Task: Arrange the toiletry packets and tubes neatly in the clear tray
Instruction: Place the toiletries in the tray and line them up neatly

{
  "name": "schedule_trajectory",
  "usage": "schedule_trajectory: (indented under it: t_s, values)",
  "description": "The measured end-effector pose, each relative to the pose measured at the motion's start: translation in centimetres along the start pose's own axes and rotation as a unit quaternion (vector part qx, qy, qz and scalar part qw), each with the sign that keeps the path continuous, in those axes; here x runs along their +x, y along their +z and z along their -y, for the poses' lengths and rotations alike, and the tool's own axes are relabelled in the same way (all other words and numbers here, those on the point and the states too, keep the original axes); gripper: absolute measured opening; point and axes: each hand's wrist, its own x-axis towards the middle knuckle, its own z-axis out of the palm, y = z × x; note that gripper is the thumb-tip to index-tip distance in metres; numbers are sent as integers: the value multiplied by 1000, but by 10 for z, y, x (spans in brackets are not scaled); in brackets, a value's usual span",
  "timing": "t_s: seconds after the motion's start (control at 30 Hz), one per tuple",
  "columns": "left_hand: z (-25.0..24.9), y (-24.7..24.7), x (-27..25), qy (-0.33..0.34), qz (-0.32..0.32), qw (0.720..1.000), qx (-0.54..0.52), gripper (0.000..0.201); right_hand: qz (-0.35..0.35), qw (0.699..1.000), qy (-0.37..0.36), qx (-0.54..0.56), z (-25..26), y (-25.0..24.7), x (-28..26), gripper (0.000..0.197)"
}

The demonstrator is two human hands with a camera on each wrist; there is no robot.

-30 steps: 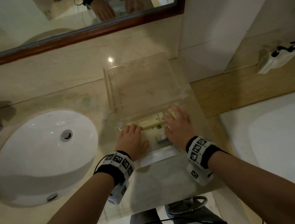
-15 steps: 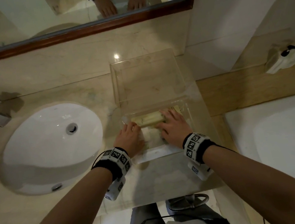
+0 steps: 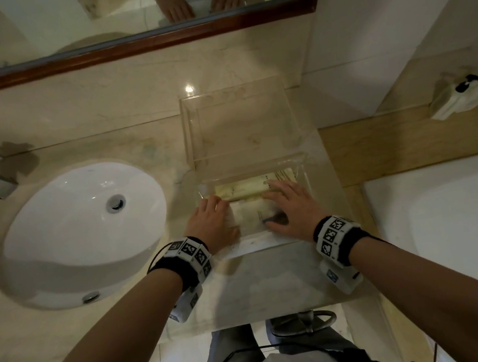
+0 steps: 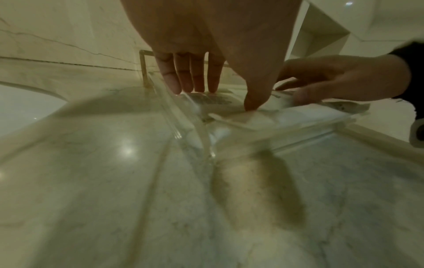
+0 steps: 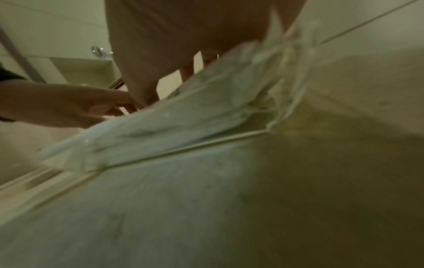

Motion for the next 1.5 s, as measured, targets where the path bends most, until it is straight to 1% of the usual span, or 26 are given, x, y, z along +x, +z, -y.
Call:
schedule_trajectory:
  t_s: [0.1,0.23,0.4,0.47,0.6,0.7,0.8,0.93,0.97,1.03,1.1,1.27,1.4,1.47,1.5]
  values:
    - [-2,0,0,6,5,1000,-7,67,-27,999,-37,-2,-3,2,-6,54]
    - [-5,0,0,31,10,999,11,70,-75,994,-70,-32,0,2,-2,37]
    - [-8,3,3,30,3,1000,10,67,-91,991,-93,-28,-4,-2,0,23]
    - [-7,4,4,29,-1,999,15,66,-99,989,-104,-32,-6,-3,0,20]
    - [-2,7,4,36,-9,999,40,62,-112,986,-114,-45,-11,-4,0,21]
    - [4,8,4,42,-10,998,39,59,-135,983,-116,-44,-10,-5,-1,15]
    - [7,7,2,46,-8,998,33,58,-145,982,-116,-42,-8,-6,-1,29]
    - [10,4,0,38,-8,999,-1,63,-158,981,-106,-32,-10,-2,-3,24]
    - [11,3,-2,36,-5,999,-7,65,-153,983,-97,-25,-13,-1,-4,27]
    - [13,1,-4,37,4,999,-4,69,-123,990,-72,-16,-20,-2,-8,39]
    - [14,-1,-5,43,16,999,6,68,-110,992,-60,-18,-25,-4,-10,44]
    - [11,0,-2,57,23,998,-2,57,-128,990,-64,-4,-28,-1,-9,36]
    - [10,0,-2,77,17,997,-10,55,-136,989,-60,2,-27,2,-10,36]
    - [11,0,-2,80,14,997,-19,56,-145,988,-60,2,-26,1,-12,33]
    - [11,0,-3,80,10,996,-22,56,-147,987,-58,1,-26,0,-13,36]
